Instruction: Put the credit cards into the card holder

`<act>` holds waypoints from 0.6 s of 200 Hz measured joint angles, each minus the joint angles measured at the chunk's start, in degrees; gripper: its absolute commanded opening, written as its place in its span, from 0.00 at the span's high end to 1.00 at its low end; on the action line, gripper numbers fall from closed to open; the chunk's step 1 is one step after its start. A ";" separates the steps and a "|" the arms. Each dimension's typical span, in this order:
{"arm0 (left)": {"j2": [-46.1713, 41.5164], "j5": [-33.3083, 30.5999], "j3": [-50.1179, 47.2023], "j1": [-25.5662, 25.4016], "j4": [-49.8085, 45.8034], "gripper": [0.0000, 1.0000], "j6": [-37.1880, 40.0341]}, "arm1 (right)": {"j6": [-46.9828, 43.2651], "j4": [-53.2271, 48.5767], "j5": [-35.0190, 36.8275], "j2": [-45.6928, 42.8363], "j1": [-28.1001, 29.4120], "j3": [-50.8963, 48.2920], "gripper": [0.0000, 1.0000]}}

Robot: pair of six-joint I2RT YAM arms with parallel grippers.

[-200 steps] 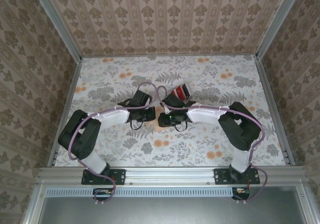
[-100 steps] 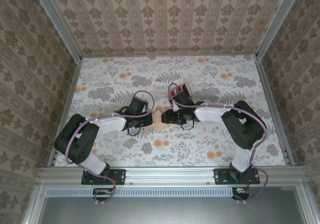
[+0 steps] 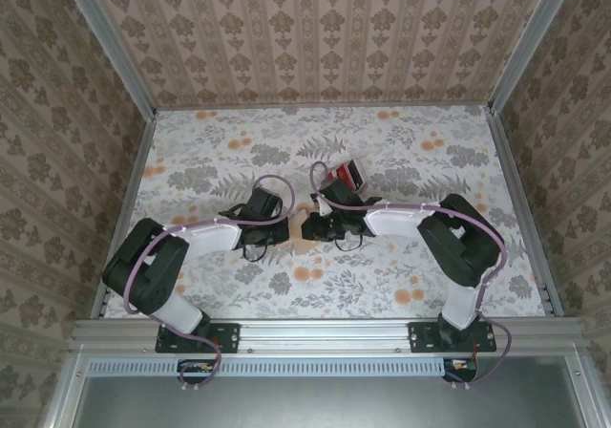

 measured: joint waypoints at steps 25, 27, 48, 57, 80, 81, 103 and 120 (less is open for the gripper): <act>-2.19 -1.66 0.02 0.00 -2.89 1.00 0.39 | -4.46 -9.31 10.03 -8.07 0.09 0.00 0.84; -2.29 -1.77 0.02 0.04 -2.95 1.00 0.42 | -4.76 -9.92 10.60 -8.59 0.11 0.00 0.84; -3.26 -2.21 0.00 0.76 -3.52 1.00 0.72 | -8.17 -18.38 20.61 -16.63 0.55 0.00 0.84; -3.32 -2.21 0.00 1.07 -3.50 1.00 0.90 | -9.22 -22.18 25.03 -19.80 0.92 0.00 0.84; -3.34 -2.19 -0.02 1.55 -3.48 1.00 1.27 | -10.78 -31.67 34.73 -26.67 2.93 0.13 0.84; -3.34 -2.19 -0.02 1.55 -3.48 1.00 1.27 | -10.80 -31.91 34.99 -26.80 3.02 0.15 0.84; -3.48 -2.14 -0.37 1.84 -3.04 1.00 1.31 | -10.80 -39.28 42.21 -28.98 5.20 0.61 0.84; -3.50 -2.14 -0.70 1.88 -2.82 1.00 1.31 | -10.78 -42.60 45.42 -27.78 6.32 0.63 0.83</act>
